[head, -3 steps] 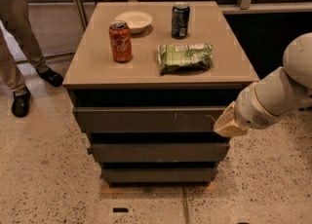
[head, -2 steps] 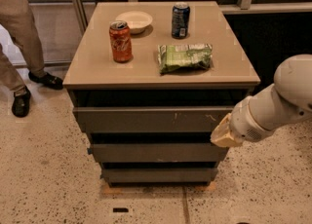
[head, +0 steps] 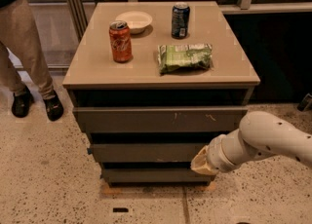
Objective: Open middle drawer
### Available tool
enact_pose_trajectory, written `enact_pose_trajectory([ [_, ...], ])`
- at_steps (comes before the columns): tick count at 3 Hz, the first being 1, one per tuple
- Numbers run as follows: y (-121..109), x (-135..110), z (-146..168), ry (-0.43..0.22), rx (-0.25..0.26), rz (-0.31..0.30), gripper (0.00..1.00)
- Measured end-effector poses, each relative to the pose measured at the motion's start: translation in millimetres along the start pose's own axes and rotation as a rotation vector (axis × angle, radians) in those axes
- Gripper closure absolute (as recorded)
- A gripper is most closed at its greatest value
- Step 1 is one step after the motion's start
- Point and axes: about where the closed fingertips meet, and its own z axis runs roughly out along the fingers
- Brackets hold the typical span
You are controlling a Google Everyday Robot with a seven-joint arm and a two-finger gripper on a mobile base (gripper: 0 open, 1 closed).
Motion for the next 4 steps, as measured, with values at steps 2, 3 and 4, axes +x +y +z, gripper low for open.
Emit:
enact_pose_trajectory([
  [2,0,6,8,0.024,0.026,-0.032,1.0],
  [3,-4,24,30,0.053,0.067,-0.076,1.0],
  [4,-16,38,51,0.066,0.104,-0.102,0.81],
])
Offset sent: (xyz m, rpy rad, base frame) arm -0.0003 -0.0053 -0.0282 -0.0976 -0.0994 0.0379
